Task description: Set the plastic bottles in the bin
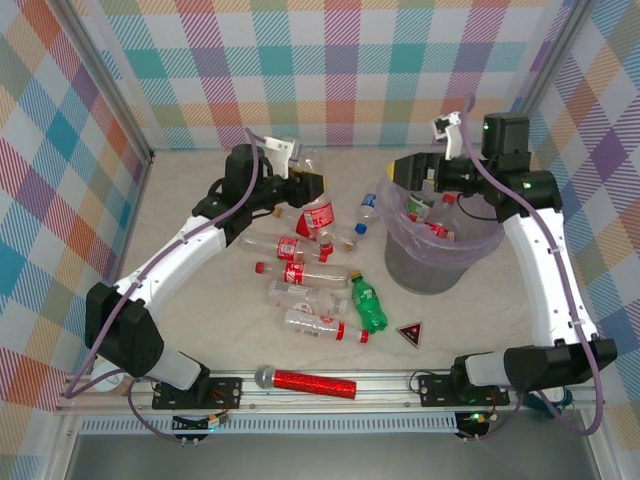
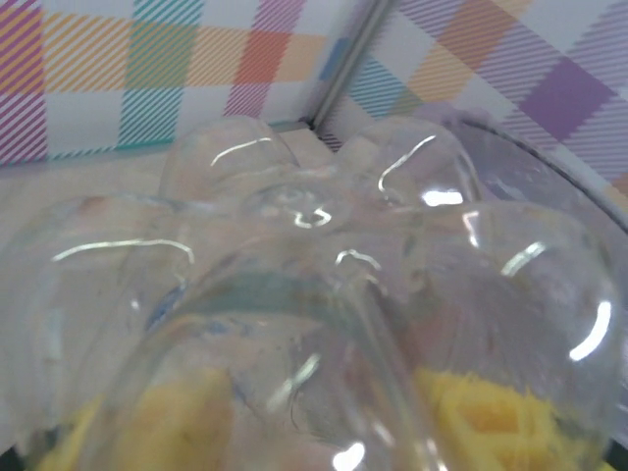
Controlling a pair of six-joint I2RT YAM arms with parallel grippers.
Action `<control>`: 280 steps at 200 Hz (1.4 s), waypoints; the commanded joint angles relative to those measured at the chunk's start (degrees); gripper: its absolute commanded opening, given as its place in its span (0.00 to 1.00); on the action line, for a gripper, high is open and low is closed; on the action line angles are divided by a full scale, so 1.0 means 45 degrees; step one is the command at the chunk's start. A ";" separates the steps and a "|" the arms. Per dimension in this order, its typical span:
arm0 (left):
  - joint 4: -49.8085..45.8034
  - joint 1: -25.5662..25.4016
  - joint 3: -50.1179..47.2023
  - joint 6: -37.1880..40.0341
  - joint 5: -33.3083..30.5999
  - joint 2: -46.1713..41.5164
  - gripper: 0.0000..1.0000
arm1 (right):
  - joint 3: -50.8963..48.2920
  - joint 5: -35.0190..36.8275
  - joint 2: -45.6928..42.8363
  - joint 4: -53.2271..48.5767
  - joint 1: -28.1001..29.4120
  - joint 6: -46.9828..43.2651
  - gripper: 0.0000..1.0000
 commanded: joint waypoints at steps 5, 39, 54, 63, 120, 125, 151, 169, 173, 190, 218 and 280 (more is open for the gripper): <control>0.2027 -0.0022 0.0148 0.1210 0.2008 -0.0446 0.00 | -0.0466 -0.0962 0.0099 0.0509 0.0293 -0.0403 0.90; 0.0308 -0.0362 0.0794 0.2712 0.1686 -0.0200 0.00 | -0.0124 -0.1307 0.0803 0.0827 0.0583 -0.0293 0.90; -0.0537 -0.0574 0.1244 0.3379 0.1522 0.0013 0.00 | 0.0074 -0.0941 0.0955 0.1036 0.1267 -0.0535 0.90; -0.0680 -0.0726 0.1368 0.3657 0.1560 0.0080 0.00 | 0.0136 -0.0658 0.1042 0.1251 0.1659 -0.0656 0.90; -0.0688 -0.1157 0.1732 0.3711 0.2188 0.0233 0.00 | -0.0145 -0.0756 0.1697 0.3452 0.2459 0.0215 0.89; -0.0711 -0.1157 0.1754 0.3711 0.2203 0.0259 0.00 | -0.0233 -0.0930 0.1724 0.3736 0.2477 0.0314 0.89; -0.0437 -0.1172 0.1699 0.3527 0.2484 0.0306 0.00 | -0.0233 -0.1630 0.2069 0.4162 0.2604 0.0444 0.88; -0.0358 -0.1177 0.1770 0.3388 0.2692 0.0405 0.00 | -0.0270 -0.1742 0.2139 0.4237 0.2751 0.0339 0.87; -0.0386 -0.1177 0.1809 0.3364 0.2721 0.0428 0.00 | -0.0299 -0.1797 0.2139 0.4273 0.2776 0.0327 0.87; -0.0430 -0.1177 0.1933 0.3259 0.2878 0.0564 0.00 | -0.0427 -0.1966 0.2108 0.4562 0.2906 0.0334 0.87; -0.0117 -0.1177 0.2019 0.2907 0.3293 0.0742 0.00 | -0.0525 -0.2123 0.2191 0.4957 0.3170 0.0260 0.87; 0.0465 -0.1177 0.1712 0.2613 0.3717 0.0664 0.00 | -0.0504 -0.1991 0.2510 0.5151 0.3281 0.0308 0.74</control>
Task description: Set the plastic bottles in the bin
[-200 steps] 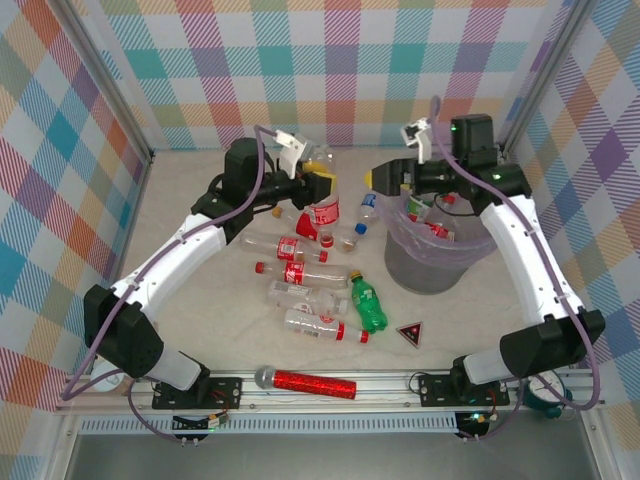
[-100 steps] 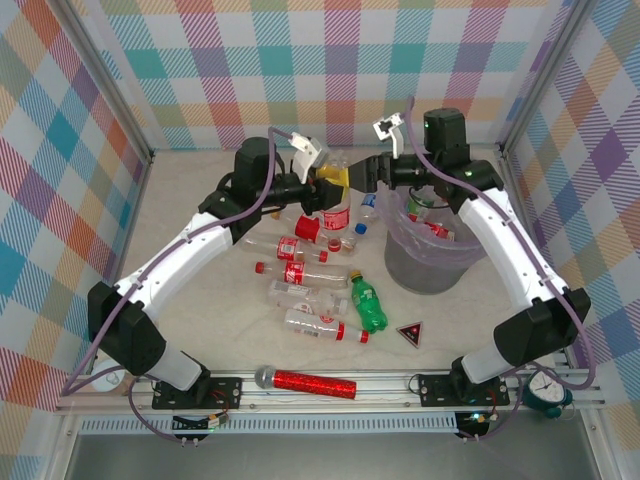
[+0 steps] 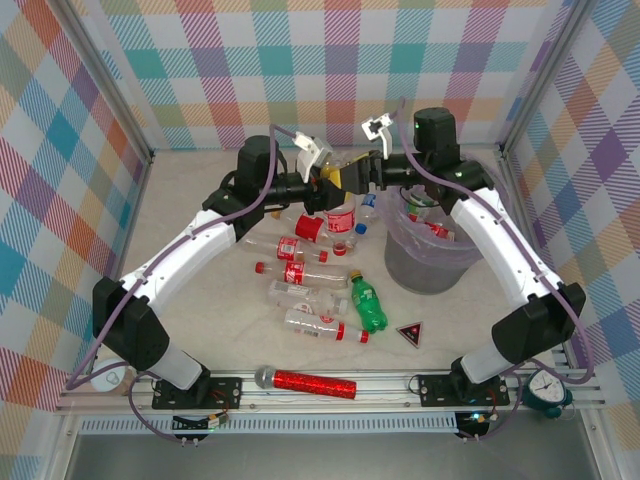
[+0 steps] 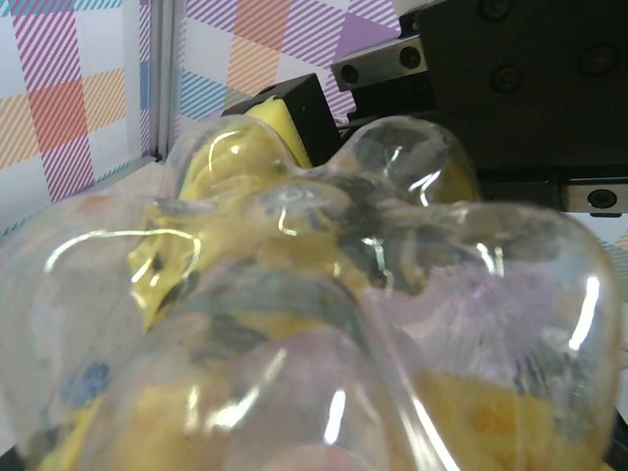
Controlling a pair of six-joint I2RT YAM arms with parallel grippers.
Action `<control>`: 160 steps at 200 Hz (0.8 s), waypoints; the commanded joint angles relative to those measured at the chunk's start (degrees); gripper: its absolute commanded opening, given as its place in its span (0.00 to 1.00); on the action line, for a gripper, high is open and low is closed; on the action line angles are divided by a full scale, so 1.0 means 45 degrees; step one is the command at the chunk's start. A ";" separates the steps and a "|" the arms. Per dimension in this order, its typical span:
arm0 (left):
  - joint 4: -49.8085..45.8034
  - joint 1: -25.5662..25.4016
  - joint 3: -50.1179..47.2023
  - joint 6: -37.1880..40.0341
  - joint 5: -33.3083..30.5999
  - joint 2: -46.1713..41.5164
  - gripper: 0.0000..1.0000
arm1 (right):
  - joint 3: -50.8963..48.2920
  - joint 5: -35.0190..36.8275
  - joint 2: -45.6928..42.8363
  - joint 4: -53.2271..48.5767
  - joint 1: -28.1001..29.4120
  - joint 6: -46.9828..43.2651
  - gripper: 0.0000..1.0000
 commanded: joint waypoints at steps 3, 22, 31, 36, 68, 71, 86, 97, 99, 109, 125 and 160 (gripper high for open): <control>0.0656 -0.0045 0.0183 -0.0091 0.0624 0.0036 0.00 | -0.0132 -0.0475 0.0203 0.0670 0.0172 0.0010 0.73; 0.0676 -0.0045 0.0139 -0.0057 0.0735 0.0077 0.00 | -0.0176 -0.0489 0.0180 0.0889 0.0191 0.0138 0.69; 0.0710 -0.0045 0.0108 -0.0052 0.0771 0.0088 0.00 | -0.0171 -0.0480 0.0150 0.0924 0.0190 0.0128 0.65; 0.0730 -0.0045 0.0080 -0.0065 0.0814 0.0078 0.00 | -0.0157 -0.0485 0.0154 0.0911 0.0191 0.0137 0.64; 0.0567 -0.0016 0.0149 -0.0141 0.0781 0.0177 0.08 | -0.0371 -0.0263 -0.0042 0.1134 0.0181 -0.0013 0.57; 0.0498 -0.0007 0.0189 -0.0146 0.0780 0.0211 0.10 | -0.0430 -0.0254 -0.0074 0.1211 0.0190 -0.0042 0.57; 0.0347 0.0008 0.0299 -0.0200 0.0842 0.0287 0.18 | -0.0530 -0.0158 -0.0166 0.1390 0.0191 -0.0147 0.55; 0.0318 0.0013 0.0277 -0.0251 0.0765 0.0280 0.26 | -0.0494 -0.0102 -0.0153 0.1435 0.0191 -0.0126 0.54; 0.0310 0.0013 0.0286 -0.0265 0.0741 0.0259 0.29 | -0.0480 -0.0073 -0.0154 0.1437 0.0191 -0.0118 0.54; 0.0270 0.0027 0.0228 -0.0262 0.0599 0.0206 0.42 | -0.0416 0.0047 -0.0148 0.1452 0.0181 -0.0126 0.54; 0.0107 0.0106 0.0109 -0.0230 0.0411 0.0032 0.73 | -0.0333 0.0364 -0.0172 0.1519 0.0190 -0.0119 0.54; -0.0702 0.0189 -0.0458 0.0078 -0.0053 -0.0808 1.00 | 0.0175 0.1449 -0.0209 0.1497 0.0124 -0.0142 0.53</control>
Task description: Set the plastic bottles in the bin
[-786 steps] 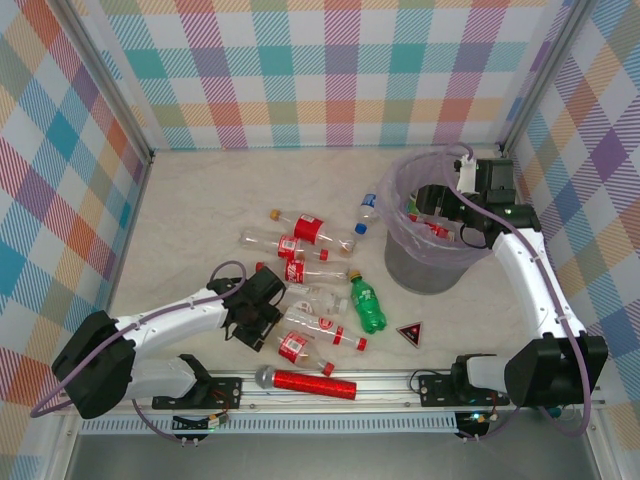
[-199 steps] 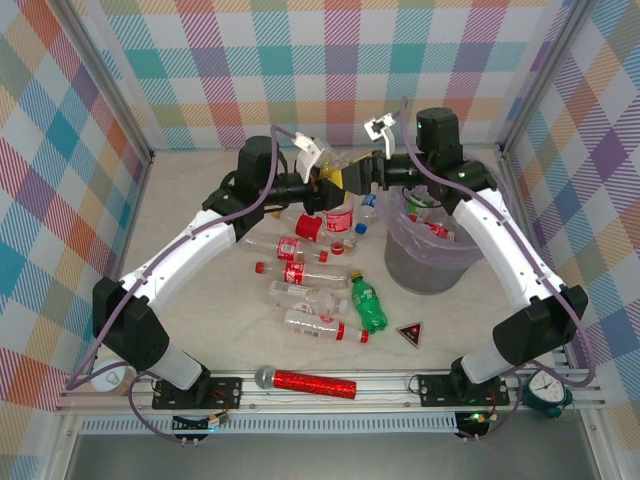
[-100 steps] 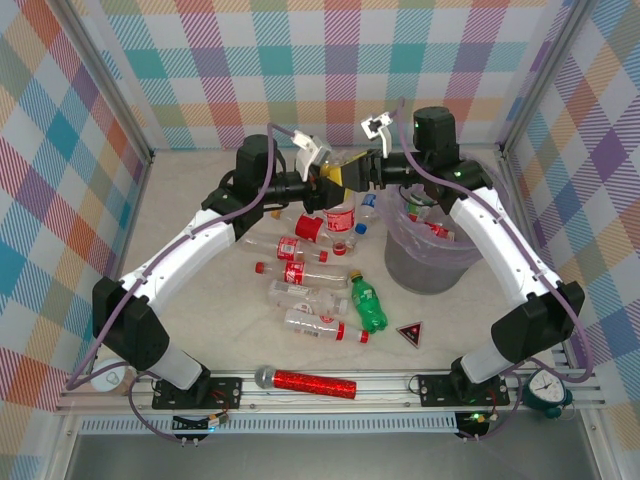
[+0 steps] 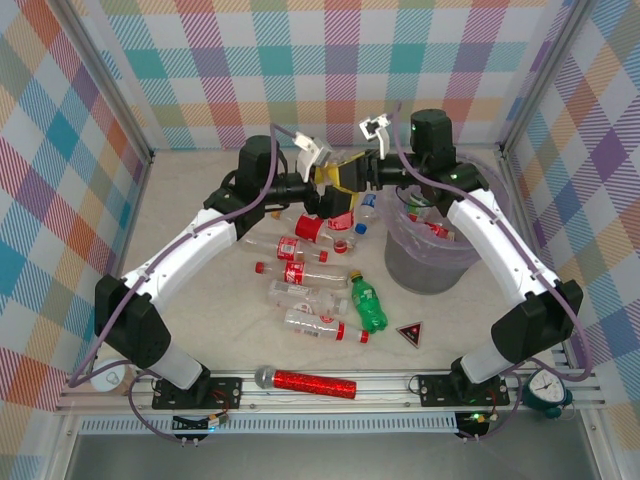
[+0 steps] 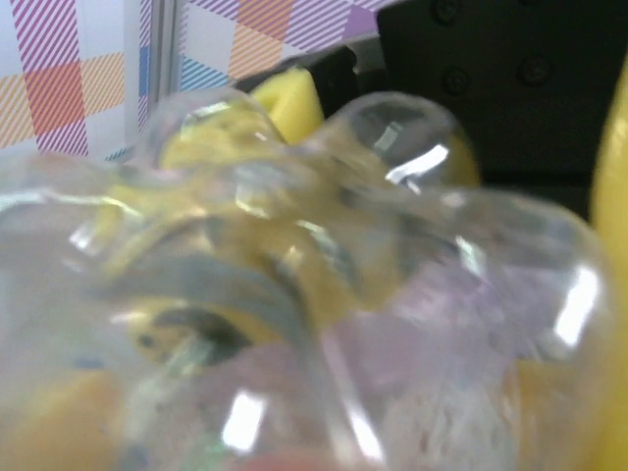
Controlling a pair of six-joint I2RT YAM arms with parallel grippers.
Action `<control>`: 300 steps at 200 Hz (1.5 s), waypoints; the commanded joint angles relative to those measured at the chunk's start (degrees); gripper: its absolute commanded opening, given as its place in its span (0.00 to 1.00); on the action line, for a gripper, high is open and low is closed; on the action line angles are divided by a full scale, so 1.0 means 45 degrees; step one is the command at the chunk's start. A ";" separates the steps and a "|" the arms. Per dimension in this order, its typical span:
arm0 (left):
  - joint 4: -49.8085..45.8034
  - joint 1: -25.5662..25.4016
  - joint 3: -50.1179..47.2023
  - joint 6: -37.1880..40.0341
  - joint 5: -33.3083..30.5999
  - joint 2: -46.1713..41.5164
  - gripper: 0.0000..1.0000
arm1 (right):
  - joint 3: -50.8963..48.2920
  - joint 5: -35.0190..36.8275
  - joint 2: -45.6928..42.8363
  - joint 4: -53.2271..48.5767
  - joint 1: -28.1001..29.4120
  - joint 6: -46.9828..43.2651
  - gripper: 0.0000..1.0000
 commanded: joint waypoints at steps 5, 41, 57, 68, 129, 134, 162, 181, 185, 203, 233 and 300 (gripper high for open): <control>-0.0662 0.0058 -0.0531 0.0377 -0.0246 -0.1133 1.00 | 0.0694 0.0951 -0.0197 0.0491 -0.0043 -0.0095 0.52; -0.1400 0.0058 -0.1730 -0.0003 -0.1746 -0.2725 1.00 | 0.1626 0.2531 -0.0226 0.0249 -0.0493 0.0075 0.52; -0.1815 0.0053 -0.2165 -0.0847 -0.2580 -0.3114 1.00 | 0.2216 0.3401 -0.0379 -0.0169 -0.0717 -0.0068 0.52; -0.1910 0.0039 -0.2450 -0.1660 -0.3117 -0.3290 1.00 | 0.2663 0.4189 -0.0516 -0.0671 -0.0917 -0.0176 0.52; -0.4704 -0.0248 -0.3566 -0.7209 -0.8893 -0.4085 0.89 | 0.3930 0.6552 -0.1972 -0.2460 -0.2739 -0.1022 0.51; -0.4984 -0.0315 -0.3646 -0.7554 -0.9263 -0.4115 0.89 | 0.3888 0.6605 -0.2113 -0.2489 -0.3000 -0.0956 0.51; -0.6022 -0.0614 -0.3933 -0.9008 -0.9870 -0.4010 0.89 | 0.3441 0.6706 -0.2740 -0.2532 -0.4349 -0.0575 0.52; -0.6117 -0.0761 -0.4084 -0.9250 -1.0050 -0.3876 0.89 | 0.2940 0.6068 -0.3002 -0.2142 -0.5010 -0.0156 0.52; -0.6116 -0.0760 -0.4110 -0.9271 -1.0061 -0.3850 0.89 | 0.2873 0.5913 -0.3009 -0.2060 -0.5090 -0.0084 0.52; -0.6208 -0.0762 -0.4086 -0.9407 -1.0357 -0.3702 0.89 | 0.2921 0.5426 -0.2863 -0.1921 -0.5204 0.0016 0.52; -0.7175 -0.0762 -0.3738 -1.0248 -1.0578 -0.3535 0.88 | 0.3124 0.7200 -0.3112 -0.2545 -0.5282 -0.0561 0.52; -0.7952 -0.1171 -0.4990 -1.4532 -1.0190 -0.3053 0.81 | 0.0004 0.9633 -0.3952 -0.3571 -0.5449 -0.0365 0.53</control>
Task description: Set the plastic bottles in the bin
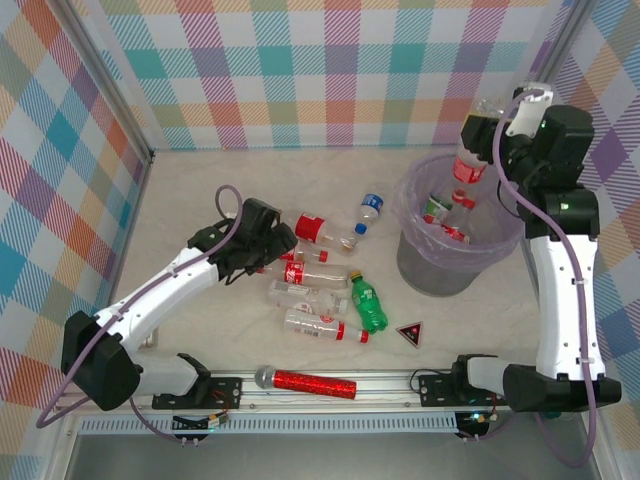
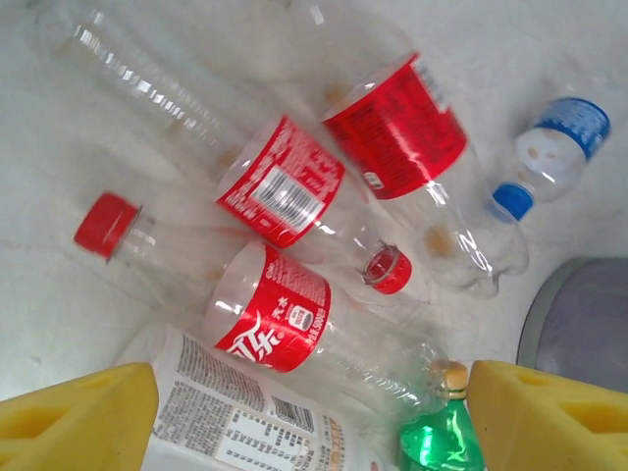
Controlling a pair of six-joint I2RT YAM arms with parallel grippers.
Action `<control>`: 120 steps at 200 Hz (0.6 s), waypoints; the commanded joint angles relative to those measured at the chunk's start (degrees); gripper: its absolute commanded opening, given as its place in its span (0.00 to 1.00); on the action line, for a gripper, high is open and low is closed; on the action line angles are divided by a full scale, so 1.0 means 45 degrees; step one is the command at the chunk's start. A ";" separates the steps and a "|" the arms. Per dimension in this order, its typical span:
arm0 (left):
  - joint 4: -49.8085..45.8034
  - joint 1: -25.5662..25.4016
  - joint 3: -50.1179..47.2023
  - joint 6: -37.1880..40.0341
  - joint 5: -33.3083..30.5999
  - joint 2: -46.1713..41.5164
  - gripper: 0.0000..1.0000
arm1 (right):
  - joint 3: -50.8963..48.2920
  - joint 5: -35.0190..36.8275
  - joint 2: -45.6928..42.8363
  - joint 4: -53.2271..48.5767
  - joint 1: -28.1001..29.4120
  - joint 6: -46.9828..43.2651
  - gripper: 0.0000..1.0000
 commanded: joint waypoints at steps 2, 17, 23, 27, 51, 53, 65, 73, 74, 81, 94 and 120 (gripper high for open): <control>-0.0414 -0.0434 -0.0588 -0.2030 0.0104 0.0118 0.81 | -0.0976 0.0990 -0.0054 -0.0728 -0.0083 0.0191 0.53; -0.0446 -0.0770 -0.0676 -0.2336 -0.0015 0.0193 0.81 | -0.1724 0.1456 -0.0068 -0.0895 -0.0090 0.0155 0.53; -0.0505 -0.0871 -0.0658 -0.2421 -0.0095 0.0225 0.81 | -0.1977 0.1644 -0.0071 -0.0964 -0.0105 0.0145 0.53; -0.0559 -0.0952 -0.0639 -0.2468 -0.0150 0.0243 0.81 | -0.2139 0.1758 -0.0067 -0.0998 -0.0110 0.0137 0.53; -0.0797 -0.1338 -0.0538 -0.2770 -0.0285 0.0242 0.80 | -0.3098 0.2365 -0.0094 -0.0995 -0.0110 0.0093 0.53; -0.0841 -0.1367 -0.0535 -0.2782 -0.0290 0.0227 0.80 | -0.3176 0.2421 -0.0105 -0.0962 -0.0120 0.0086 0.53; -0.1334 -0.1495 -0.0405 -0.2845 -0.0422 0.0201 0.81 | -0.3603 0.2589 -0.0086 -0.0840 -0.0243 0.0175 0.53; -0.1901 -0.1631 -0.0261 -0.2935 -0.0748 0.0125 0.80 | -0.3868 0.2500 -0.0006 -0.0814 -0.0355 0.0313 0.53; -0.1968 -0.1650 -0.0254 -0.2951 -0.0787 0.0105 0.80 | -0.3913 0.2496 0.0008 -0.0814 -0.0360 0.0322 0.53; -0.2306 -0.1731 -0.0209 -0.3056 -0.0966 0.0003 0.80 | -0.4158 0.2436 0.0074 -0.0776 -0.0418 0.0380 0.53; -0.2562 -0.1787 -0.0363 -0.3315 -0.0983 -0.0291 0.80 | -0.4679 0.2407 0.0181 -0.0601 -0.0441 0.0498 0.53; -0.2484 -0.1931 -0.0825 -0.4079 -0.0598 -0.0780 0.79 | -0.5451 0.2197 0.0320 -0.0208 -0.0488 0.0795 0.53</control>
